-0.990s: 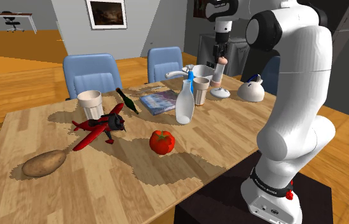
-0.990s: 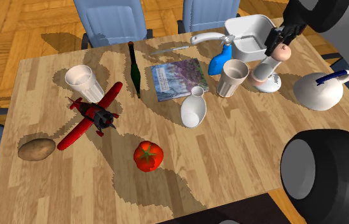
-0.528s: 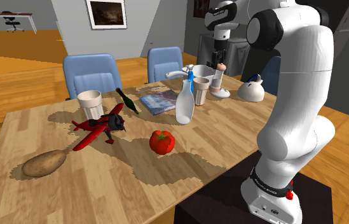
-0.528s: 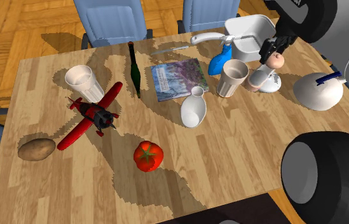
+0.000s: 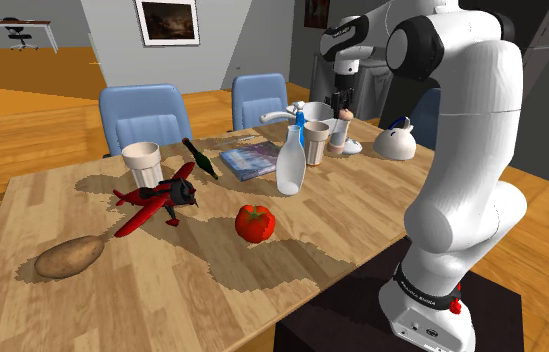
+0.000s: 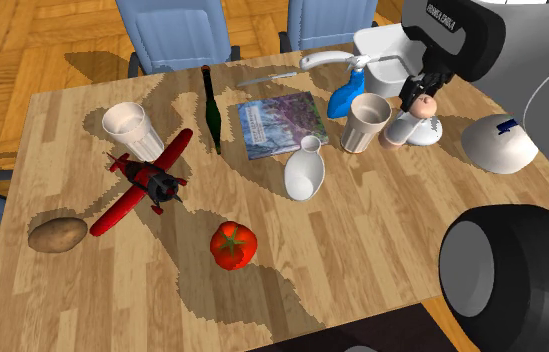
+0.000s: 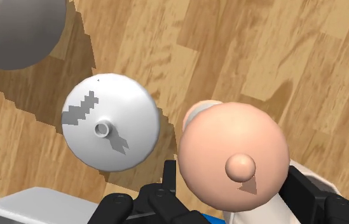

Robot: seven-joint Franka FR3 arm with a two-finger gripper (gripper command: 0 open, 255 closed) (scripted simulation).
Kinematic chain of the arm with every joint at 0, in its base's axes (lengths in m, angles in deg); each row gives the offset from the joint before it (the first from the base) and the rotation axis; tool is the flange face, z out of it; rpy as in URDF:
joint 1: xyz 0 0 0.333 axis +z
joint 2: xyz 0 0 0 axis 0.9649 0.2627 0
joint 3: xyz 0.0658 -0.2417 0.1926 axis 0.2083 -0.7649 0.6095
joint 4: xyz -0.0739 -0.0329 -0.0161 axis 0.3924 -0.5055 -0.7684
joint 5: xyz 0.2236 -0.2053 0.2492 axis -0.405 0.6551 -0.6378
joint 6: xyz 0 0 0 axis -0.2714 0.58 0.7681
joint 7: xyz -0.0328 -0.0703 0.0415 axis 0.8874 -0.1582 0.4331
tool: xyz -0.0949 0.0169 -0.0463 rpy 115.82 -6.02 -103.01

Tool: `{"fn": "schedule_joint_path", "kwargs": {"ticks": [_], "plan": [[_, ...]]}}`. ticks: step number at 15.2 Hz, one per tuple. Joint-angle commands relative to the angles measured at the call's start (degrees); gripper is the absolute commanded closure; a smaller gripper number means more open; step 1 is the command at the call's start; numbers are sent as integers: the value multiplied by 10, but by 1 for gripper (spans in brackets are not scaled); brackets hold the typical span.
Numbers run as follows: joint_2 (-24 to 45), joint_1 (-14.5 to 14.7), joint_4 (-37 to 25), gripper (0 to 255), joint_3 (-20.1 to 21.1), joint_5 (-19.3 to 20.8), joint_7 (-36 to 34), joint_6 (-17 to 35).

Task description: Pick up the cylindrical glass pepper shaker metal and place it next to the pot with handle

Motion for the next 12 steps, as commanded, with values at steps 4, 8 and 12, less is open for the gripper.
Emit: {"fn": "schedule_joint_path", "kwargs": {"ticks": [4, 8, 12], "plan": [[6, 0, 32, 255, 1, -2, 0, 38], [13, 0, 52, 255, 2, -4, 0, 65], [13, 0, 52, 255, 2, -4, 0, 65]]}}
